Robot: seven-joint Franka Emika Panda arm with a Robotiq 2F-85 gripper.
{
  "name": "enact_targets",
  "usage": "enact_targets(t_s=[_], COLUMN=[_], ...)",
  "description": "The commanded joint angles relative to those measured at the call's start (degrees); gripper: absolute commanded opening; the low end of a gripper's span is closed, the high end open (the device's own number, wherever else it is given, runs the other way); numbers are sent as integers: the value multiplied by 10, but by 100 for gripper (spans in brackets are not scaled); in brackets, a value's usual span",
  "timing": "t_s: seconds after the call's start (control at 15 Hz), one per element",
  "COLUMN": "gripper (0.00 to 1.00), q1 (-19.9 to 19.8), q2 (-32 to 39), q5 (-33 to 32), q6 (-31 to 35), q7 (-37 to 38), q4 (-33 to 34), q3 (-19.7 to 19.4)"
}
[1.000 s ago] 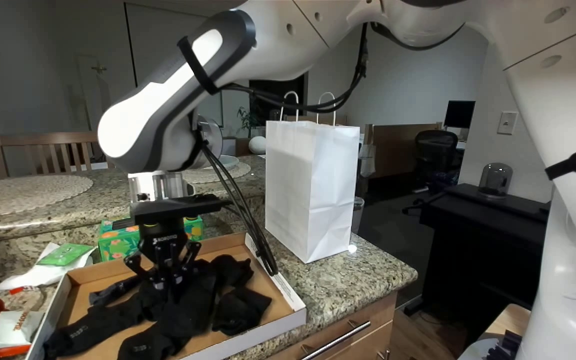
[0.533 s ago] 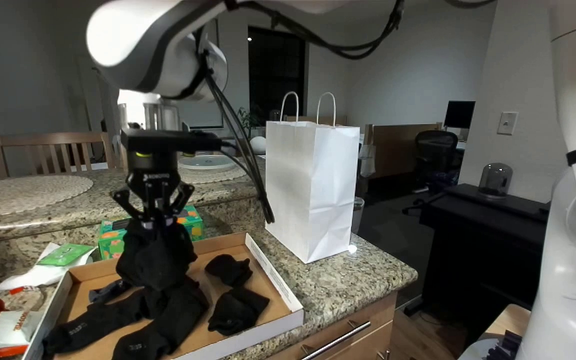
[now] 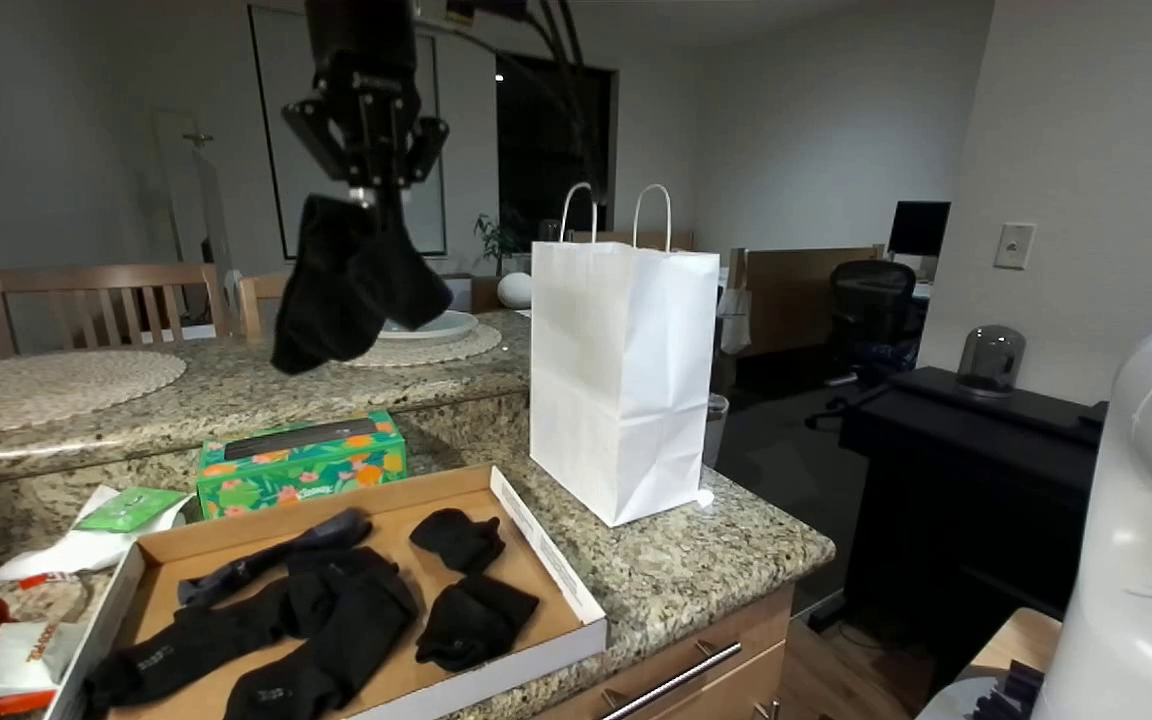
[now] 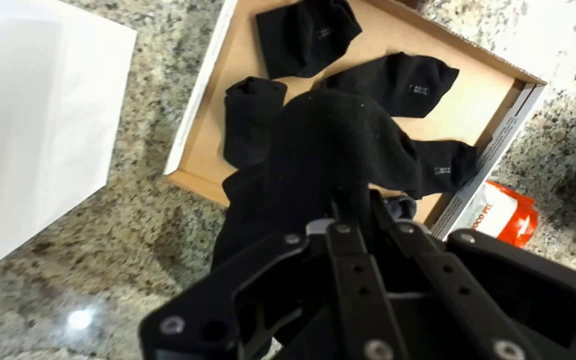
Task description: Put the black socks in the white bag
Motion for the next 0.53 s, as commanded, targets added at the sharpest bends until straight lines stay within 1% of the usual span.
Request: enact_targets(t_s=[0.0,0.2,0.47], gripper=[10,10,10], q1=[-33,-63,-107], q2=[-35,-39,-19], q5=[-32,-43,-22], q6=[-90,-147,-190], q7=[-71,-110,-169], q4=[79,166,278], q3=[-6,-23,-64])
